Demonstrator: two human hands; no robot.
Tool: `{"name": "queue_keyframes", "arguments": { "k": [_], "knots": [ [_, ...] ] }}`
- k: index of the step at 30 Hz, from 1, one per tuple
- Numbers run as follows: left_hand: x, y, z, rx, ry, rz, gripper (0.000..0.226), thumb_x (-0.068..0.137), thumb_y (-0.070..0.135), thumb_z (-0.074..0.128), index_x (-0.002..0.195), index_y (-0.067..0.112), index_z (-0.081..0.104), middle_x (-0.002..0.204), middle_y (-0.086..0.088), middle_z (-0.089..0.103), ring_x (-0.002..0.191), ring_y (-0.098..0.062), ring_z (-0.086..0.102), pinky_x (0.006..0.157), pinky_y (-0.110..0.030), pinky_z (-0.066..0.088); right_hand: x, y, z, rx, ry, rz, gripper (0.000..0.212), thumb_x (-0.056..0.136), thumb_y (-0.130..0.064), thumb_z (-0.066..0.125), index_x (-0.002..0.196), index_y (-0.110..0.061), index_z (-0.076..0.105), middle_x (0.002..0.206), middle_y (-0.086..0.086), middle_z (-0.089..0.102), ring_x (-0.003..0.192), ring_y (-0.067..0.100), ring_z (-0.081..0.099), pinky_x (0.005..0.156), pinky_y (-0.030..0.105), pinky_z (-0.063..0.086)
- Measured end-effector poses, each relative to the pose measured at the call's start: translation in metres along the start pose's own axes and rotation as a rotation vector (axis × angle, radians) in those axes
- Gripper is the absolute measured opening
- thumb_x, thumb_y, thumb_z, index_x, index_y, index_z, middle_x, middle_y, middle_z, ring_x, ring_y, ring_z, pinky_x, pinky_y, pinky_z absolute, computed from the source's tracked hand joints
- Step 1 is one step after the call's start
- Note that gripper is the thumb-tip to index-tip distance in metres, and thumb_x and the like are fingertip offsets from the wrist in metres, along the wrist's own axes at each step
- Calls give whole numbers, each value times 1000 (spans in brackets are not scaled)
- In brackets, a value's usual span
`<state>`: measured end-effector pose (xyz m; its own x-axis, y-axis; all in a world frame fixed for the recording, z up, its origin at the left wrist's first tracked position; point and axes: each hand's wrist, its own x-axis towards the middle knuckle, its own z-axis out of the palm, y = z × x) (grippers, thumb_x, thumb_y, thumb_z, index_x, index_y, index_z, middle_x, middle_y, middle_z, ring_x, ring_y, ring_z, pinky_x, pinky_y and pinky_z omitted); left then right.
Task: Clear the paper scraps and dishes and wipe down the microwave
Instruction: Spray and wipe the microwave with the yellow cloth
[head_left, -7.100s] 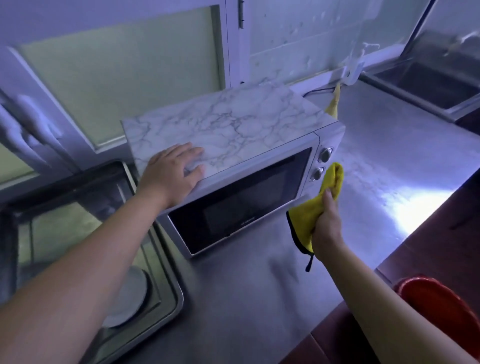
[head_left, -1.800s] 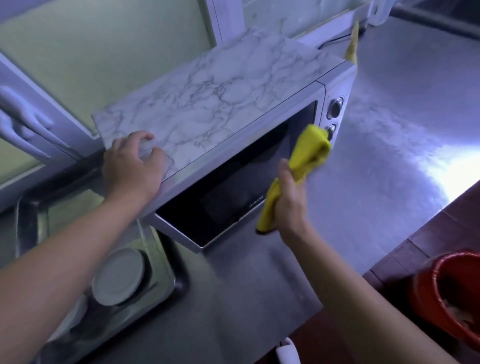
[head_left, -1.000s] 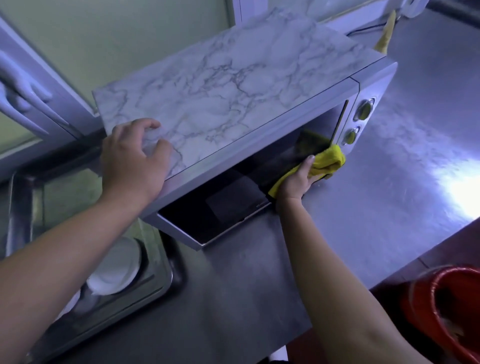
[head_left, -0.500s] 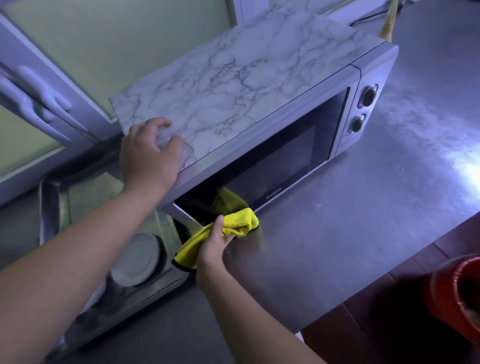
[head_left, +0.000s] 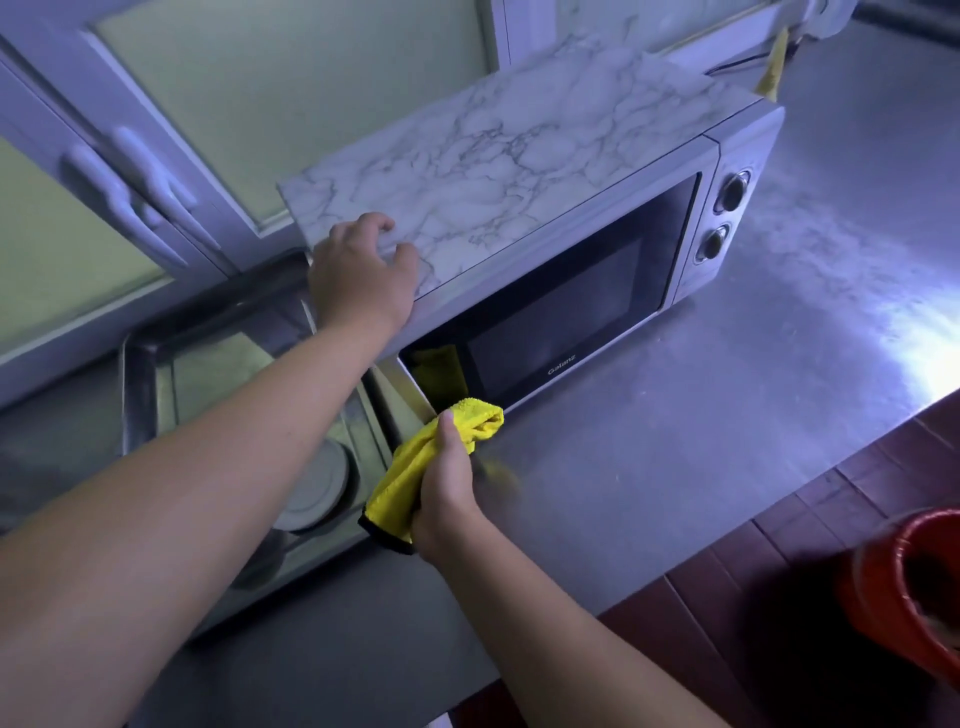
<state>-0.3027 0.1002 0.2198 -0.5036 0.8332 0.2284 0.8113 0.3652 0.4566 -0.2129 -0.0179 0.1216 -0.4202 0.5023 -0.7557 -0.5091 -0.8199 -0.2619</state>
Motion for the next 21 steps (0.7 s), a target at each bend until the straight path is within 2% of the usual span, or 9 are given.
{"name": "queue_keyframes", "arguments": {
  "k": [3, 5, 7, 11, 14, 16, 19, 21],
  "knots": [
    [-3, 2, -1, 20, -16, 15, 43, 91, 38, 44, 130, 25, 57, 136, -6, 52, 122, -29, 47, 100, -41, 40, -15, -11, 4, 4, -84, -54, 55, 95, -57, 53, 132, -17, 57, 133, 14, 63, 123, 29, 60, 111, 48, 42],
    [-3, 4, -3, 29, -23, 13, 43, 92, 37, 44, 131, 25, 57, 136, -8, 52, 123, -31, 47, 102, -42, 39, -29, -21, -3, -8, -137, -79, 48, 94, -57, 55, 118, -16, 62, 116, 14, 71, 108, 29, 68, 103, 49, 49],
    [-4, 6, -6, 37, -34, 7, 43, 93, 37, 45, 131, 24, 56, 136, -9, 52, 124, -32, 46, 103, -41, 37, -46, -36, -18, -8, -205, -103, 49, 94, -55, 55, 114, -12, 63, 102, 15, 76, 94, 28, 74, 92, 46, 55],
    [-6, 8, -10, 46, -58, 4, 43, 93, 39, 43, 132, 24, 55, 137, -8, 52, 125, -31, 45, 104, -43, 38, -66, -77, -52, 28, -354, -219, 47, 80, -45, 65, 102, -5, 79, 110, 21, 73, 95, 37, 73, 76, 50, 61],
    [-8, 8, -12, 40, -74, -4, 43, 94, 39, 42, 132, 25, 54, 138, -9, 50, 127, -31, 43, 106, -44, 36, -68, -101, -75, 50, -289, -306, 51, 88, -45, 59, 119, -6, 70, 117, 20, 71, 102, 38, 71, 89, 53, 56],
    [-9, 8, -12, 40, -77, -2, 43, 94, 39, 42, 133, 25, 54, 137, -9, 50, 127, -31, 42, 106, -45, 36, -68, -110, -93, 80, -226, -338, 52, 92, -46, 55, 122, -6, 66, 117, 19, 71, 103, 38, 70, 94, 53, 52],
    [-7, 6, -10, 36, -59, 11, 44, 93, 39, 43, 132, 24, 55, 137, -10, 51, 126, -32, 44, 106, -45, 36, -66, -121, -122, 142, -189, -396, 52, 84, -47, 59, 110, -5, 75, 116, 19, 72, 100, 36, 72, 90, 53, 55],
    [-5, 5, -7, 31, -48, 18, 44, 92, 38, 45, 132, 23, 56, 136, -11, 51, 125, -33, 45, 106, -45, 36, -62, -130, -134, 186, -106, -457, 51, 88, -48, 56, 107, -6, 76, 111, 18, 74, 96, 35, 73, 81, 50, 59]
  ]
}}
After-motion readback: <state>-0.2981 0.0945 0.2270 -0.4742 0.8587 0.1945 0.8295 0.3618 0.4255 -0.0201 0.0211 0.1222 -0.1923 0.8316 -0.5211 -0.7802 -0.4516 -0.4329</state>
